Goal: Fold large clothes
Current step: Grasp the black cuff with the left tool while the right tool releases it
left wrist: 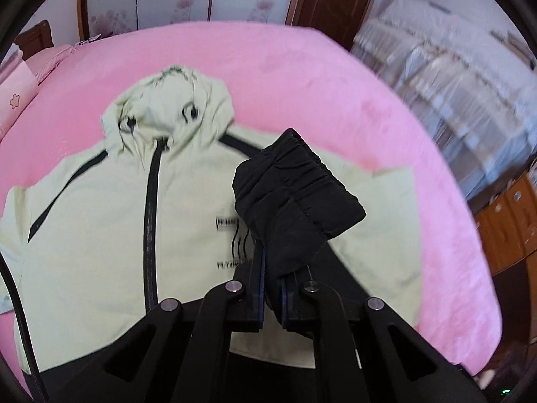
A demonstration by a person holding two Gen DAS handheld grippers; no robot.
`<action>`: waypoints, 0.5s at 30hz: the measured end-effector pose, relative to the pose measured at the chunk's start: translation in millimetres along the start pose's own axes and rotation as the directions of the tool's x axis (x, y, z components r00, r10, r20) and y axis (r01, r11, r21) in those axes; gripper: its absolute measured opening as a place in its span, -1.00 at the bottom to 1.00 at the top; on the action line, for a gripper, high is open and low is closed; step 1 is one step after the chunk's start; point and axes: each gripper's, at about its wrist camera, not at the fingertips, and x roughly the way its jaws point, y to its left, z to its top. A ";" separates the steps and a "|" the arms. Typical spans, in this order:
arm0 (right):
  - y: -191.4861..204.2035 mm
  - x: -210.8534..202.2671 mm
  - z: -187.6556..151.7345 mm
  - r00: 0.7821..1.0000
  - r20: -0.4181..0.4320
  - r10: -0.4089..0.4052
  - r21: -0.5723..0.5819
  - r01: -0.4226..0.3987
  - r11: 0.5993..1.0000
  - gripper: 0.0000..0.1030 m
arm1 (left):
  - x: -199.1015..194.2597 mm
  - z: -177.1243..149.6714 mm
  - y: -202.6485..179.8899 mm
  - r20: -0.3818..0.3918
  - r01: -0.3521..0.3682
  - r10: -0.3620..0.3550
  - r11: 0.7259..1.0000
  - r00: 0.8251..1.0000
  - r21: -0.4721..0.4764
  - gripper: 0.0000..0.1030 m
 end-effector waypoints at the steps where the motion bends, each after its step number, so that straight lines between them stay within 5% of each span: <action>1: 0.8 3.3 2.2 1.000 -0.002 -0.001 -0.008 0.001 1.000 0.04 | -6.6 6.5 1.8 0.016 0.015 -0.015 1.000 1.000 -0.009 -0.92; 12: 28.1 64.2 55.1 0.999 -0.034 -0.013 -0.099 0.010 0.995 0.03 | -52.9 50.9 10.5 0.153 0.100 -0.093 0.994 0.984 -0.034 -0.92; 13: 30.3 70.4 57.7 0.999 -0.043 -0.017 -0.106 0.013 0.994 -0.06 | -56.9 54.7 14.1 0.168 0.098 -0.090 0.995 0.982 -0.037 -0.92; 14: 33.1 76.8 60.2 0.998 -0.047 -0.030 -0.123 0.024 0.992 -0.54 | -61.2 57.9 18.4 0.187 0.096 -0.087 0.995 0.979 -0.041 -0.92; 15: 34.3 80.9 62.7 0.998 -0.053 -0.043 -0.133 0.036 0.990 -0.72 | -65.7 60.6 24.7 0.207 0.092 -0.081 0.995 0.975 -0.046 -0.92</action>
